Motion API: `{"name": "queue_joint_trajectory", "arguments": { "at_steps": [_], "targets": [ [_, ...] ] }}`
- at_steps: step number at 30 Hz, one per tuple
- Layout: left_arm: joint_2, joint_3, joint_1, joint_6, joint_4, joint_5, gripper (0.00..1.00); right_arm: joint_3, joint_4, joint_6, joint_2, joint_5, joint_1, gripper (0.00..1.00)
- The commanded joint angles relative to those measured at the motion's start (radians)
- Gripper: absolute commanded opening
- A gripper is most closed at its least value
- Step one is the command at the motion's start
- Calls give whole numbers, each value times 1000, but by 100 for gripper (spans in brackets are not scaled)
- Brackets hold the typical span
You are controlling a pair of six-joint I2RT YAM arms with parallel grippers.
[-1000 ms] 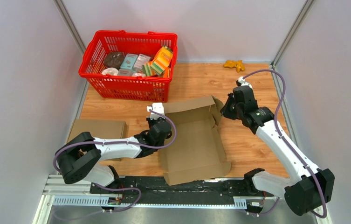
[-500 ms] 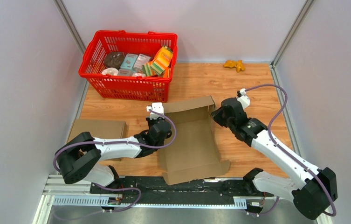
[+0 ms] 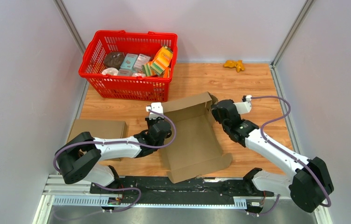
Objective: Fold the paper box
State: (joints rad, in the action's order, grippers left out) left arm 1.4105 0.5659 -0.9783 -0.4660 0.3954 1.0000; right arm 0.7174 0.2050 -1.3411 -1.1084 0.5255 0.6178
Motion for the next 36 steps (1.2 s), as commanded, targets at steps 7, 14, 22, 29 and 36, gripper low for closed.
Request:
{"name": "queue_joint_trajectory", "arguments": {
  "at_steps": [7, 14, 22, 29, 36],
  "targets": [
    [1, 14, -7, -23, -3, -80, 0, 171, 92, -275, -100, 5, 82, 0],
    [-2, 12, -7, -22, -6, -80, 0, 172, 79, 60, -100, -18, 76, 19],
    [-10, 3, -7, -25, 5, -78, 0, 18, 80, 808, 169, -198, 25, 71],
    [1, 11, -7, -22, 2, -77, 0, 92, 295, 1077, 348, -270, -240, 91],
    [-4, 8, -7, -23, 3, -80, 0, 146, 304, 1274, 22, -464, -563, 94]
  ]
}}
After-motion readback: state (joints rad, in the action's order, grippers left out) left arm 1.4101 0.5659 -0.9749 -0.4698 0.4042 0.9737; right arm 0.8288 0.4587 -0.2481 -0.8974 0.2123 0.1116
